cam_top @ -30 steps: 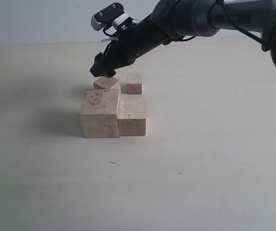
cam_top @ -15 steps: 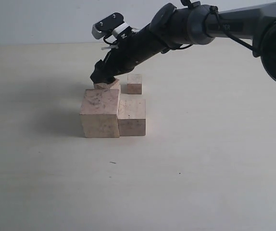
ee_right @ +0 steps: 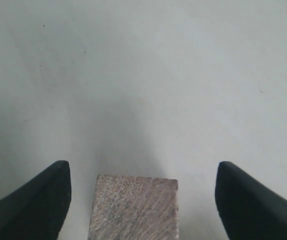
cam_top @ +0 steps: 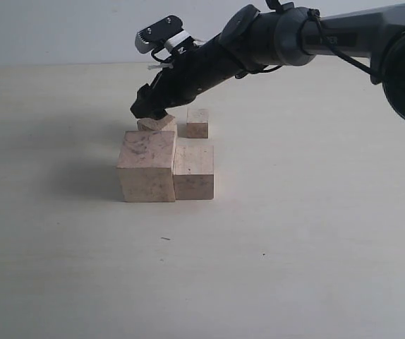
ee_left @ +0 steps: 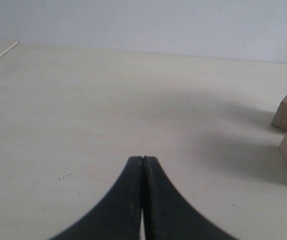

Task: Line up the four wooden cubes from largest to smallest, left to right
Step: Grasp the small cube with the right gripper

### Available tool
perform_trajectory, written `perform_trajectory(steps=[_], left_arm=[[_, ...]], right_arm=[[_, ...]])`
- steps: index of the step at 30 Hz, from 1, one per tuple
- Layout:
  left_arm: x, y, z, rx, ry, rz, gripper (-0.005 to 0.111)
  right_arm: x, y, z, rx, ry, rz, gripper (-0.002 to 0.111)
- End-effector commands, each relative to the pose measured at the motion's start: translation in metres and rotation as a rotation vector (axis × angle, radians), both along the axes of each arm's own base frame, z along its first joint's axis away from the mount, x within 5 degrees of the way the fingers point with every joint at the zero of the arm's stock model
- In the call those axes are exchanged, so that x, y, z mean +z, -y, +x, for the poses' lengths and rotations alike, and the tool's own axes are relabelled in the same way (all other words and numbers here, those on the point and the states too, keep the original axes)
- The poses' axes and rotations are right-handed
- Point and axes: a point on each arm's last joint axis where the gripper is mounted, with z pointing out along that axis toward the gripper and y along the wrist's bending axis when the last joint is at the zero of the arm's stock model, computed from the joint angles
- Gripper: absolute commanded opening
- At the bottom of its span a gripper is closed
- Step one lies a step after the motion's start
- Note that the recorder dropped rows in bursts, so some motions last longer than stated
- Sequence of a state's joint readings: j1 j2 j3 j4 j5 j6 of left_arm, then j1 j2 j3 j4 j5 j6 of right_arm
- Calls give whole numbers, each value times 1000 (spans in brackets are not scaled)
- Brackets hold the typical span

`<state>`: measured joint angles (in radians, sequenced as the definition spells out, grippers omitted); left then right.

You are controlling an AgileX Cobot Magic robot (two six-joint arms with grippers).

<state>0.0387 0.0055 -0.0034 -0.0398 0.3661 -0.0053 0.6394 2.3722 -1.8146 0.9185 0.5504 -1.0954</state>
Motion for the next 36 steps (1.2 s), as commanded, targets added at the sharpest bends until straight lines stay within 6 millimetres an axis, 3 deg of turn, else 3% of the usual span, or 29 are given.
perform_trajectory(steps=[1,20,23,30,36], left_arm=[[0,0,0,0,15,-3,0],[0,0,0,0,15,-3,0],[0,0,0,0,15,-3,0],[0,0,0,0,15,-3,0],[0,0,0,0,15,-3,0]], right_arm=[[-1,-1,2,1,14,1,75],[-24,-1,2,19,4,-32,72],[-24,-1,2,17,2,-31,57],[-17,-1,1,35,7,-30,2],[5,0,1,30,47,-7,0]])
